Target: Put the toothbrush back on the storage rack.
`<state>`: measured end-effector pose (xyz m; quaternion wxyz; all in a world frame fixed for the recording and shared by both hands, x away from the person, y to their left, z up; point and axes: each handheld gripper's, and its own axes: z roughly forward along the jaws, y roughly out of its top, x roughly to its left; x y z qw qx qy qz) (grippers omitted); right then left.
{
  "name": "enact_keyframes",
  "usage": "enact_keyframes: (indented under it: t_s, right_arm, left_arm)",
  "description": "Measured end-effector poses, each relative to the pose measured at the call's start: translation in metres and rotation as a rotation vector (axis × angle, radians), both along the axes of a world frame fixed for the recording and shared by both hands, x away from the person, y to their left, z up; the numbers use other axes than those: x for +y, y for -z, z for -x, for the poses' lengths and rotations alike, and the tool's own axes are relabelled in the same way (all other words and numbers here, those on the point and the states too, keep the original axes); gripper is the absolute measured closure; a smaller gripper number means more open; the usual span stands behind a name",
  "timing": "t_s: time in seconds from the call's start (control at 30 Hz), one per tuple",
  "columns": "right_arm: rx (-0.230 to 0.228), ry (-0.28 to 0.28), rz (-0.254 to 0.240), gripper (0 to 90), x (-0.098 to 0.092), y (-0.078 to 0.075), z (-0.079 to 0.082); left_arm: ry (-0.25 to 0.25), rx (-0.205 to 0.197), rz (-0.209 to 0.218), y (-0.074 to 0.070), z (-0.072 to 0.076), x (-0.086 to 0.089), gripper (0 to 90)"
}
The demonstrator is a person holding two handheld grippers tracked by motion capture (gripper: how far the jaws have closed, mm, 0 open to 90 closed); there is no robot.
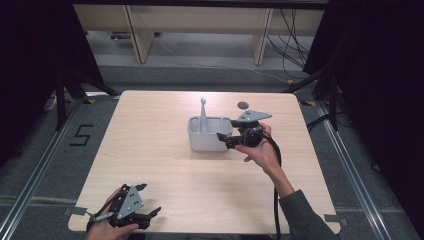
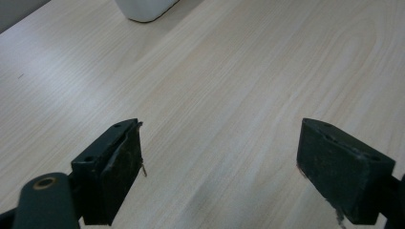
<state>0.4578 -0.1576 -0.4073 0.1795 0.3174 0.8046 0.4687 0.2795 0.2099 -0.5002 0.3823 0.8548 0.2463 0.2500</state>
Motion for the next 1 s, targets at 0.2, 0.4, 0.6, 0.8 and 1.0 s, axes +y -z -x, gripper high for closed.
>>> enact_keyframes:
  t_s: [0.2, 0.4, 0.6, 0.8, 1.0]
  right_arm:
    - [0.004, -0.010, 0.004, 27.5, -0.002, 0.003, 0.003]
    - [0.016, -0.010, 0.019, 27.3, -0.004, 0.004, 0.008]
    - [0.027, 0.005, 0.020, 27.2, -0.006, 0.007, 0.012]
    - [0.013, -0.009, 0.027, 27.1, -0.009, 0.010, 0.014]
    - [0.013, -0.010, 0.029, 27.0, -0.010, 0.011, 0.017]
  left_arm:
    - [0.010, 0.004, 0.006, 0.000, 0.000, 0.000, 15.0]
    - [0.012, 0.003, -0.004, -0.001, -0.001, 0.001, 15.0]
    - [0.009, -0.013, -0.007, -0.001, -0.001, 0.001, 15.0]
    - [0.012, -0.007, -0.010, -0.002, -0.001, 0.001, 15.0]
    - [0.011, -0.006, -0.005, -0.001, -0.001, 0.001, 15.0]
